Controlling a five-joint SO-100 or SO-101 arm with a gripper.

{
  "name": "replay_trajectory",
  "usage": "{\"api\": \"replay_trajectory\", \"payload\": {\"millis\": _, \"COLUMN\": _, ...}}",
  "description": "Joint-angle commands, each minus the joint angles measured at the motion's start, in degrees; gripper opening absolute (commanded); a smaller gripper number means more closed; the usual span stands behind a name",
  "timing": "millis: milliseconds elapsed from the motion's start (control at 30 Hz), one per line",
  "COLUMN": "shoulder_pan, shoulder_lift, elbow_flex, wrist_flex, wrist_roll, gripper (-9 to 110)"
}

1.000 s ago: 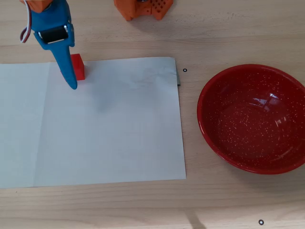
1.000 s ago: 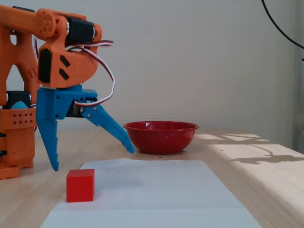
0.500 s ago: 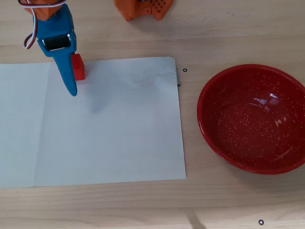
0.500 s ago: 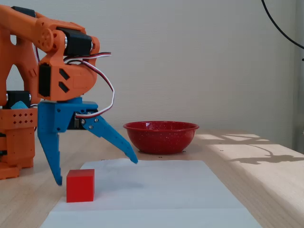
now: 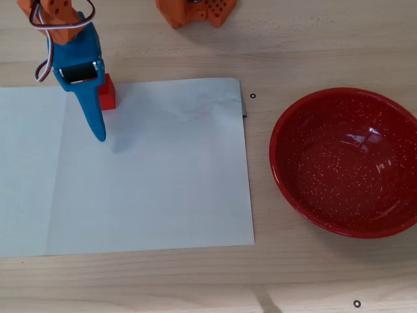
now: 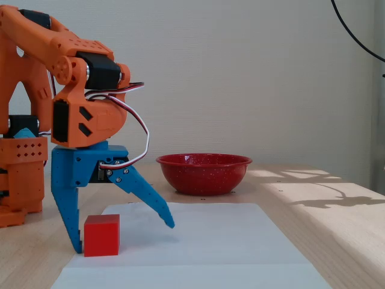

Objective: Grasp the red cube and put it in the red bowl

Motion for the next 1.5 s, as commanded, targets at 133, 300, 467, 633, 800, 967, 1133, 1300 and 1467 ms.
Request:
{"api": "replay_trajectory", "payload": {"millis": 133, "shoulder_pan": -0.62, "shoulder_lift": 1.67, "elbow_flex": -2.55, "wrist_flex": -1.41, "wrist_roll": 0.09, "gripper": 39}}
{"api": "replay_trajectory", "payload": {"millis": 300, "shoulder_pan": -0.62, "shoulder_lift": 2.2, "elbow_flex": -2.81, "wrist_flex": -0.7, "wrist_roll": 1.05, "gripper": 26}}
{"api": "replay_trajectory", "payload": {"millis": 467, "shoulder_pan": -0.7, "shoulder_lift": 2.9, "elbow_flex": -3.25, "wrist_flex": 0.62, "wrist_roll": 1.41, "gripper": 9}}
{"api": "replay_trajectory", "payload": {"millis": 633, "shoulder_pan": -0.88, "shoulder_lift": 4.22, "elbow_flex": -5.8, "wrist_flex": 4.57, "wrist_roll": -0.18, "gripper": 0}}
{"api": "replay_trajectory", "payload": {"millis": 800, "shoulder_pan": -0.35, "shoulder_lift": 4.83, "elbow_flex": -13.97, "wrist_flex": 14.77, "wrist_roll": -2.29, "gripper": 0}}
{"api": "replay_trajectory", "payload": {"millis": 967, "shoulder_pan": 1.67, "shoulder_lift": 5.1, "elbow_flex": -25.93, "wrist_flex": 27.33, "wrist_roll": -5.89, "gripper": 0}}
{"api": "replay_trajectory", "payload": {"millis": 1133, "shoulder_pan": 5.19, "shoulder_lift": 5.98, "elbow_flex": -38.32, "wrist_flex": 38.32, "wrist_roll": -10.02, "gripper": 0}}
{"api": "replay_trajectory", "payload": {"millis": 1300, "shoulder_pan": 11.16, "shoulder_lift": 7.56, "elbow_flex": -48.08, "wrist_flex": 46.23, "wrist_roll": -14.77, "gripper": 0}}
{"api": "replay_trajectory", "payload": {"millis": 1467, "shoulder_pan": 19.78, "shoulder_lift": 11.25, "elbow_flex": -49.92, "wrist_flex": 46.32, "wrist_roll": -20.39, "gripper": 0}}
